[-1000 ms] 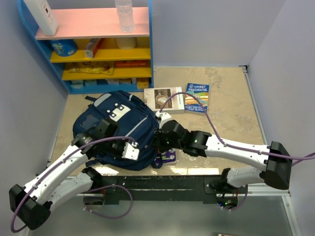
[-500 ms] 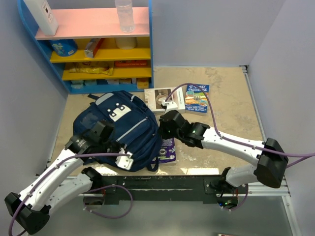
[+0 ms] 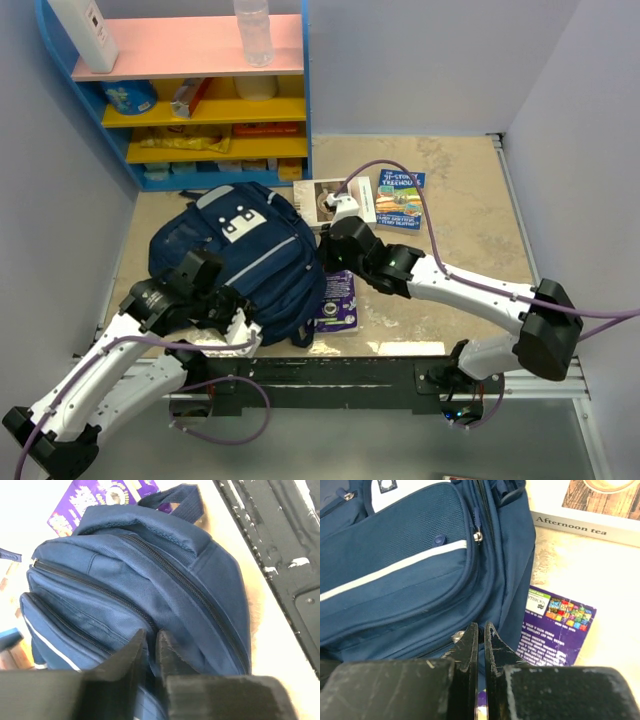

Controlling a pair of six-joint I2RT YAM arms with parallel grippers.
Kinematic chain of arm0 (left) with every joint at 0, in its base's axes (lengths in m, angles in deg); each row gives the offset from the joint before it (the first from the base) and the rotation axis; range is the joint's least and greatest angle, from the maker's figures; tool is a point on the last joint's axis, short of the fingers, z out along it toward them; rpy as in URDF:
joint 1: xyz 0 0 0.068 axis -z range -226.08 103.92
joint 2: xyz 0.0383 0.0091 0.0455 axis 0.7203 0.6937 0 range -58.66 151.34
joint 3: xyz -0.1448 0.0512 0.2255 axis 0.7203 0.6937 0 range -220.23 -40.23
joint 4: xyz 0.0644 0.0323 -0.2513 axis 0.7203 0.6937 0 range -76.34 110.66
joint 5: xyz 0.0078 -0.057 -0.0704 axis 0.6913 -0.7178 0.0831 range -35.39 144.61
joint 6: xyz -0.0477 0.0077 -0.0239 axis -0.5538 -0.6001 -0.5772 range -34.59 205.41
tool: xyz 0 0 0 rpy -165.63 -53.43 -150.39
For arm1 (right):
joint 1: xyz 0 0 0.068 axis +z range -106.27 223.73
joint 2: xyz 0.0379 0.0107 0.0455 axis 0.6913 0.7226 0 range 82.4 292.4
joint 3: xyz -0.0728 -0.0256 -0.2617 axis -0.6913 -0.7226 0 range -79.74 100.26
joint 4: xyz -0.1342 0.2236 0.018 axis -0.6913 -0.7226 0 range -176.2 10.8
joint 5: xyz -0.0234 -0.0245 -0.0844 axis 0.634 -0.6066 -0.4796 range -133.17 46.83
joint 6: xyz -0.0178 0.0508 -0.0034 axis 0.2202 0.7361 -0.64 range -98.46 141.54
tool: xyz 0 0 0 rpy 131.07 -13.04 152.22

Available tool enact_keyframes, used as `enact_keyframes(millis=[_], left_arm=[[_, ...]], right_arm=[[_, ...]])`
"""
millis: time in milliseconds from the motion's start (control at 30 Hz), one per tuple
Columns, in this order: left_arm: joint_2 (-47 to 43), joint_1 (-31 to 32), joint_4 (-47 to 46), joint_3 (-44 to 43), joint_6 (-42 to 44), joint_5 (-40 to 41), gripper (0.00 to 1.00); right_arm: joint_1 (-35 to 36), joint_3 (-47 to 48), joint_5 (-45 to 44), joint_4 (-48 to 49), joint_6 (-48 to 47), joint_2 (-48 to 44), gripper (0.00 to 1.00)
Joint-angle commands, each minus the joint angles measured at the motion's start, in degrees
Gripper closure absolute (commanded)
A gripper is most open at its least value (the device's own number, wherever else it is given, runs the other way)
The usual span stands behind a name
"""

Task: Pack the student bag
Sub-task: Zip the student bag at the center of the board.

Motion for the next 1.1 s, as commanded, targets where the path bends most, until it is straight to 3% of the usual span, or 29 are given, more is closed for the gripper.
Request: enact_keyframes(millis=[0, 33, 67, 100, 400, 633, 833, 1067], left_arm=[[-0.4, 0.2, 1.5, 1.0, -10.2, -0.8, 0.59], [0.2, 0.2, 0.8, 0.7, -14.3, -1.4, 0.52], [1.7, 0.1, -0.1, -0.5, -16.9, -2.0, 0.16], [2.6, 0.1, -1.0, -1.3, -19.5, -3.3, 0.00], [15.3, 0.3, -13.2, -12.0, -38.4, -6.9, 0.00], [27.8, 2.4, -24.8, -15.6, -59.2, -1.3, 0.00], [30.6, 6.1, -29.0, -10.6, -64.5, 3.5, 0.00], [34.0, 8.6, -28.6, -9.4, -62.1, 8.4, 0.00]], right_arm=[[-2.8, -2.9, -0.6, 4.8, -1.8, 1.5, 1.00], [-2.8, -4.7, 0.2, 5.5, -1.0, 1.5, 1.00], [-2.7, -5.6, 0.9, 6.3, 0.2, 1.5, 1.00], [-2.7, -6.5, 2.3, 8.0, 0.7, 1.2, 1.00], [2.4, -8.6, 3.0, 8.8, 4.0, -3.5, 1.00], [4.8, -10.1, 3.4, 8.8, 6.5, -8.4, 1.00], [4.9, -11.1, 2.6, 8.0, 5.9, -11.1, 1.00], [4.9, -11.8, 3.5, 9.4, 6.1, -11.5, 1.00]])
